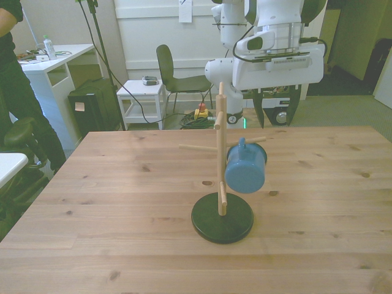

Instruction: Hang the mug

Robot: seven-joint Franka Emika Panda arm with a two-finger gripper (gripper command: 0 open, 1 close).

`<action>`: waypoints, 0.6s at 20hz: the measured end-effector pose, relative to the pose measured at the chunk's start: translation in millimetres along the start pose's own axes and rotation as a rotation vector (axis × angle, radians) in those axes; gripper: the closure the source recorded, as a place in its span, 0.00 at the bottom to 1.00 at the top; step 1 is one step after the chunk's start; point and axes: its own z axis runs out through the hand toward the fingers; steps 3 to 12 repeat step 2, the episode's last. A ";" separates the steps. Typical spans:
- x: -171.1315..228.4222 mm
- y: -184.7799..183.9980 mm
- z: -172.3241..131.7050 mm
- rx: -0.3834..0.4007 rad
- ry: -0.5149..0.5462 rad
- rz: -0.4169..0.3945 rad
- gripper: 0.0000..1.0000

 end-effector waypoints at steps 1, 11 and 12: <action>-10.0 6.8 2.2 0.007 -0.009 0.005 0.00; -18.5 14.4 2.9 0.012 -0.009 0.007 0.00; -18.5 14.4 2.9 0.012 -0.009 0.007 0.00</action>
